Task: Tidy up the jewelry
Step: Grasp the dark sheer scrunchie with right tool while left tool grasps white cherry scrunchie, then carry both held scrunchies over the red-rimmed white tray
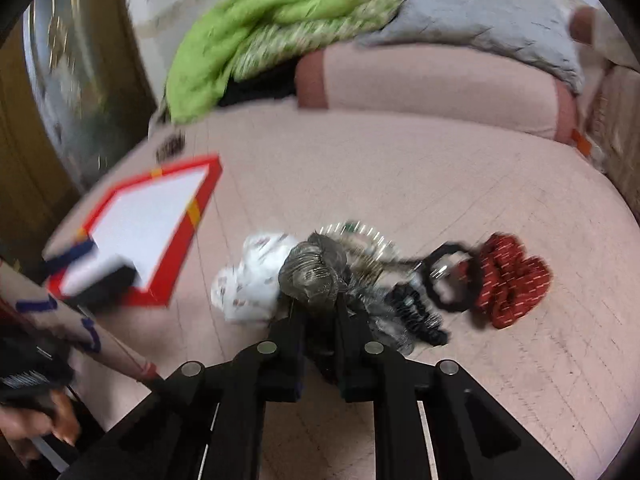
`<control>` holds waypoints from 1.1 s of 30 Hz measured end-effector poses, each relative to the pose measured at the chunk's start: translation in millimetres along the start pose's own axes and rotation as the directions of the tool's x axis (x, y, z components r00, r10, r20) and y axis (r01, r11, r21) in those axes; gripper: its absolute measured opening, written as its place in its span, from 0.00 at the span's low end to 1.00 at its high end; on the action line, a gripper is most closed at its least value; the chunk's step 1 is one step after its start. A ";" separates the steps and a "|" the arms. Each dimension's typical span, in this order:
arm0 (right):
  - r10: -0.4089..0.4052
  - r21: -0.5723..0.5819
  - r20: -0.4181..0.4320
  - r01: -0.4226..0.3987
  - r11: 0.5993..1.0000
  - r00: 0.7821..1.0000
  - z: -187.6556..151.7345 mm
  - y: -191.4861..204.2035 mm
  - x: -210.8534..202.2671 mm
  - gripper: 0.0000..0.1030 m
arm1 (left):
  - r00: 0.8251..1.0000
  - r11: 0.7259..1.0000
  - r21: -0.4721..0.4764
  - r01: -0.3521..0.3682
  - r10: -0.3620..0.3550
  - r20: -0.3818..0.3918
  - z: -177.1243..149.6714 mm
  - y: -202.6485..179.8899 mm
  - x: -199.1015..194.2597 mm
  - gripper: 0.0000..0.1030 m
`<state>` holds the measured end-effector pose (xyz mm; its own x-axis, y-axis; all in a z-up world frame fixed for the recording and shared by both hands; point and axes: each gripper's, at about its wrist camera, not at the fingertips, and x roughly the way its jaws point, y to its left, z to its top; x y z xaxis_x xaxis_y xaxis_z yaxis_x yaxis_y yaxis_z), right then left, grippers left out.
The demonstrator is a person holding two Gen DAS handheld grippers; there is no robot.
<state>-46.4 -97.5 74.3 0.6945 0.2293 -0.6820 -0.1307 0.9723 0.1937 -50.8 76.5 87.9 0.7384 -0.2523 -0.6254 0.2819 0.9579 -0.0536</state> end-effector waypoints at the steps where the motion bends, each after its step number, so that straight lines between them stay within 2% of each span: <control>1: -0.002 0.018 0.032 0.002 1.000 0.999 0.5 -5.2 -8.2 0.12 | 1.000 1.000 0.014 0.014 -0.014 -0.007 1.2 -3.8 3.0 0.99; 4: 0.011 0.082 0.118 -0.021 0.996 0.993 0.6 -19.5 -29.8 0.12 | 0.998 0.996 0.063 0.057 -0.055 -0.037 3.5 -23.6 18.0 0.99; 6: -0.018 0.104 0.157 0.001 0.995 0.987 1.4 -27.0 -38.9 0.12 | 0.993 0.992 0.077 0.096 -0.091 -0.073 3.7 -35.8 30.9 0.99; 7: -0.025 0.120 0.169 0.004 0.993 0.985 2.1 -31.5 -41.6 0.12 | 0.990 0.989 0.085 0.118 -0.110 -0.091 3.2 -42.4 37.9 0.95; 8: -0.027 0.132 0.172 0.004 0.991 0.985 3.0 -35.3 -43.3 0.12 | 0.988 0.988 0.093 0.126 -0.116 -0.102 2.6 -47.6 42.2 0.90; 10: -0.026 0.160 0.170 -0.001 0.987 0.985 3.1 -42.0 -44.5 0.12 | 0.985 0.984 0.123 0.125 -0.108 -0.136 1.8 -58.8 55.6 0.62; 12: -0.011 0.182 0.164 -0.019 0.983 0.986 3.2 -46.7 -43.8 0.12 | 0.981 0.986 0.120 0.115 -0.094 -0.169 0.9 -62.0 69.3 0.53; 14: -0.009 0.196 0.162 -0.023 0.980 0.987 2.0 -51.7 -46.8 0.12 | 0.974 0.989 0.091 0.116 -0.096 -0.206 0.0 -59.0 82.5 0.52; 15: -0.003 0.200 0.163 -0.030 0.979 0.987 2.5 -53.1 -47.0 0.12 | 0.969 0.989 0.076 0.130 -0.110 -0.221 0.2 -57.6 88.8 0.47; 16: -0.001 0.201 0.164 -0.032 0.979 0.986 2.8 -53.0 -47.0 0.12 | 0.967 0.988 0.075 0.132 -0.112 -0.228 -0.5 -57.1 91.3 0.37; 17: -0.001 0.199 0.164 -0.032 0.979 0.986 2.5 -52.7 -47.3 0.12 | 0.966 0.988 0.079 0.132 -0.110 -0.234 -0.9 -56.4 93.8 0.31; 18: 0.000 0.197 0.163 -0.033 0.980 0.987 2.3 -51.9 -47.1 0.12 | 0.966 0.989 0.078 0.126 -0.104 -0.236 -1.8 -55.2 94.6 0.18; 19: 0.002 0.195 0.164 -0.034 0.980 0.986 2.3 -51.0 -47.1 0.12 | 0.967 0.989 0.070 0.131 -0.112 -0.230 -1.5 -53.8 93.1 0.15; 22: 0.003 0.189 0.166 -0.035 0.981 0.986 2.3 -48.8 -46.8 0.12 | 0.977 0.986 0.066 0.154 -0.142 -0.162 3.3 -52.2 76.8 0.13; 28: 0.009 0.162 0.185 -0.040 0.986 0.983 3.3 -40.0 -47.7 0.12 | 0.988 0.987 0.048 0.154 -0.153 -0.026 14.7 -39.6 47.2 0.13; 33: 0.024 0.118 0.197 -0.048 0.992 0.980 6.1 -24.4 -45.5 0.12 | 0.991 0.991 0.014 0.134 -0.134 0.015 20.7 -21.3 35.9 0.13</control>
<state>-70.5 -131.9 104.9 0.8171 0.2388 -0.5247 -0.0794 0.9481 0.3078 -17.6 44.2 82.8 0.7029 -0.3805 -0.6009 0.3866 0.9136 -0.1262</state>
